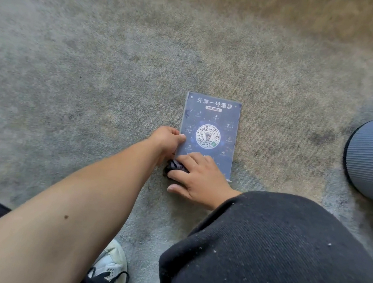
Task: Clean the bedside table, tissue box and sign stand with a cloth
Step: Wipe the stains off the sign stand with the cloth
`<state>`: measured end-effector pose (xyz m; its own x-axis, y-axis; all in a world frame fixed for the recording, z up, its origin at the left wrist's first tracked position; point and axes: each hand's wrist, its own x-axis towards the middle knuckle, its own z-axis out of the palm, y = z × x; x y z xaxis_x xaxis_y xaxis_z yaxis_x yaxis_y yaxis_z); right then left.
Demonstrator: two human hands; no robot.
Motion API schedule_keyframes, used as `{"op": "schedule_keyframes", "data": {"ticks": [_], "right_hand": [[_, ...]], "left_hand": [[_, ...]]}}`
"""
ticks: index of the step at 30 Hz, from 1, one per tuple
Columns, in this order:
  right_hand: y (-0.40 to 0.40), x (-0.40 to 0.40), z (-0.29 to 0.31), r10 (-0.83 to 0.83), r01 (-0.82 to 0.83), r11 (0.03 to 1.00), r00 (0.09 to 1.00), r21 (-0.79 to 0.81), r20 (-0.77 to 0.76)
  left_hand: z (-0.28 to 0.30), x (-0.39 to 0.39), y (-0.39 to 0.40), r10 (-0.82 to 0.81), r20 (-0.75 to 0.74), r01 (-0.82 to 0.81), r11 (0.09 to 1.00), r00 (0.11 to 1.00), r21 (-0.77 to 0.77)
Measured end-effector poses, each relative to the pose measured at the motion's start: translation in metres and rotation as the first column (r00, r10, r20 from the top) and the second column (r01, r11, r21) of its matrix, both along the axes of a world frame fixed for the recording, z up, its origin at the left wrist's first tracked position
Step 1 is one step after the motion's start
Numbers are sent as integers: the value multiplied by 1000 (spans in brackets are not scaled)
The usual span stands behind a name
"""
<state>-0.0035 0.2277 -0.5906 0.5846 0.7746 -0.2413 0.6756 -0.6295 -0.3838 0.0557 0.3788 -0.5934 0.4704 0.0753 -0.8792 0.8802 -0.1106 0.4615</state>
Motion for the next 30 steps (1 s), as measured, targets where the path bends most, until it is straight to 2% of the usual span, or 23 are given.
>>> {"op": "schedule_keyframes", "data": {"ticks": [4, 12, 17, 22, 26, 28, 30], "right_hand": [[-3, -1, -12, -29, 28, 1000, 997, 14, 72], [-23, -11, -26, -79, 48, 988, 974, 145, 214], [-37, -11, -16, -103, 95, 992, 989, 80, 109], [-70, -9, -10, -123, 110, 988, 985, 111, 119], [-104, -3, 0, -106, 107, 994, 994, -34, 31], [-129, 9, -4, -156, 145, 970, 987, -195, -42], [-160, 12, -4, -274, 229, 898, 959, -377, -71]], "left_hand": [[-1, 0, -1, -14, -4, 14, 1000, 1000, 4], [-5, -2, -2, 7, 1, -7, 1000, 1000, -11], [-9, -3, -2, 33, -9, -33, 999, 999, -27], [-10, -2, -1, 46, -11, -46, 998, 999, -35], [-9, -2, -1, 49, -20, -50, 998, 999, -47], [-7, 0, 0, 43, -23, -44, 998, 999, -52], [-6, 0, 2, 36, -24, -37, 998, 999, -47]]}}
